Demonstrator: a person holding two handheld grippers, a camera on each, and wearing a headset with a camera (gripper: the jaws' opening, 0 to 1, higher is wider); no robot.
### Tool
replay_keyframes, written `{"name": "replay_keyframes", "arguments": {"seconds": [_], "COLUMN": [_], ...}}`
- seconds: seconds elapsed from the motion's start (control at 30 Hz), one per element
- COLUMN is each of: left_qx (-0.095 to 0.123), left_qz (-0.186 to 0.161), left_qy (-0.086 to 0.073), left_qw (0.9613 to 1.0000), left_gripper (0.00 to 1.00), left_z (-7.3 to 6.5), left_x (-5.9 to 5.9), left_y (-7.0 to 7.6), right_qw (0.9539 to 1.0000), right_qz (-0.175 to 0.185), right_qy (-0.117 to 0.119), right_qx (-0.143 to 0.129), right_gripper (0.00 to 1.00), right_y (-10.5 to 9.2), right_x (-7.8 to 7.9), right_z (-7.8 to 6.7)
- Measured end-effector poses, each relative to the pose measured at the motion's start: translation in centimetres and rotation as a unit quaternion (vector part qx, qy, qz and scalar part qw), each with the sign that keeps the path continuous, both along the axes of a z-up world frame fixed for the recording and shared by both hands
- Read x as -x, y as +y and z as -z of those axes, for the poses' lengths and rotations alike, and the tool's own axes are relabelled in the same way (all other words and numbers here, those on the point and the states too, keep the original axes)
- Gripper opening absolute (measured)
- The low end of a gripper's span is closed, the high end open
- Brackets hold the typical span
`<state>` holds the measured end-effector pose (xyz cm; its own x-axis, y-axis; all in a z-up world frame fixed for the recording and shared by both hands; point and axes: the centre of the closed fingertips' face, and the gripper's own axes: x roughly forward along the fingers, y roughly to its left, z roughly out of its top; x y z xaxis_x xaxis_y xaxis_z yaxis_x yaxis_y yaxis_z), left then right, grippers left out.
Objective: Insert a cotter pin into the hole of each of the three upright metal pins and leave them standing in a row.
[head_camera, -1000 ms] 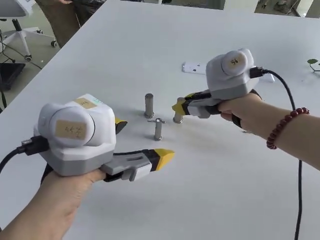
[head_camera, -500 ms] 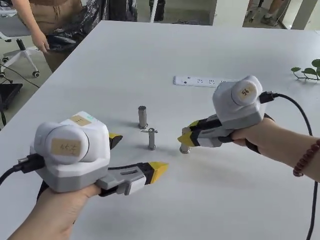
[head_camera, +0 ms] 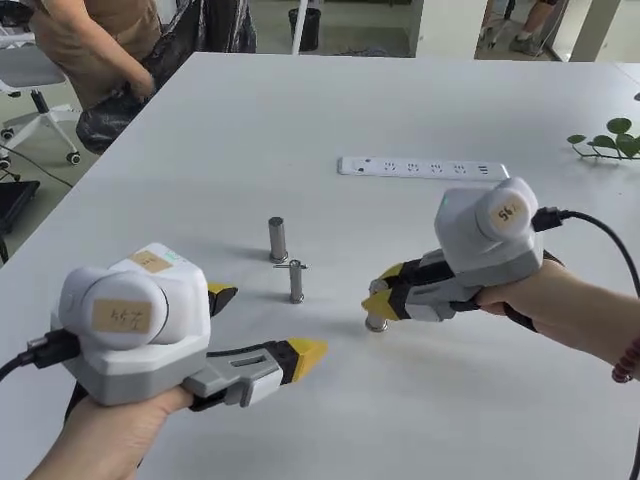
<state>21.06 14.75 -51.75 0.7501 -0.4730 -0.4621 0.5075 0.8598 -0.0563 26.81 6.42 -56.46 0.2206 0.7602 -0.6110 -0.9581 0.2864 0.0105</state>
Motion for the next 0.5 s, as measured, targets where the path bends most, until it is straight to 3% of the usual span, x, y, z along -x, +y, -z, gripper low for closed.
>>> {"name": "replay_keyframes", "arguments": {"seconds": [0.5], "left_qx": [-0.003], "left_qz": [0.003], "left_qy": [0.003], "left_qw": [1.0], "left_gripper": [0.66], "left_z": [0.26], "left_x": [0.4], "left_y": [0.07], "right_qw": [0.9999], "right_qz": [0.011], "right_qy": [-0.006], "right_qx": [0.007], "right_gripper": [0.08], "right_y": [0.14], "right_x": [0.68], "right_z": [0.45]}}
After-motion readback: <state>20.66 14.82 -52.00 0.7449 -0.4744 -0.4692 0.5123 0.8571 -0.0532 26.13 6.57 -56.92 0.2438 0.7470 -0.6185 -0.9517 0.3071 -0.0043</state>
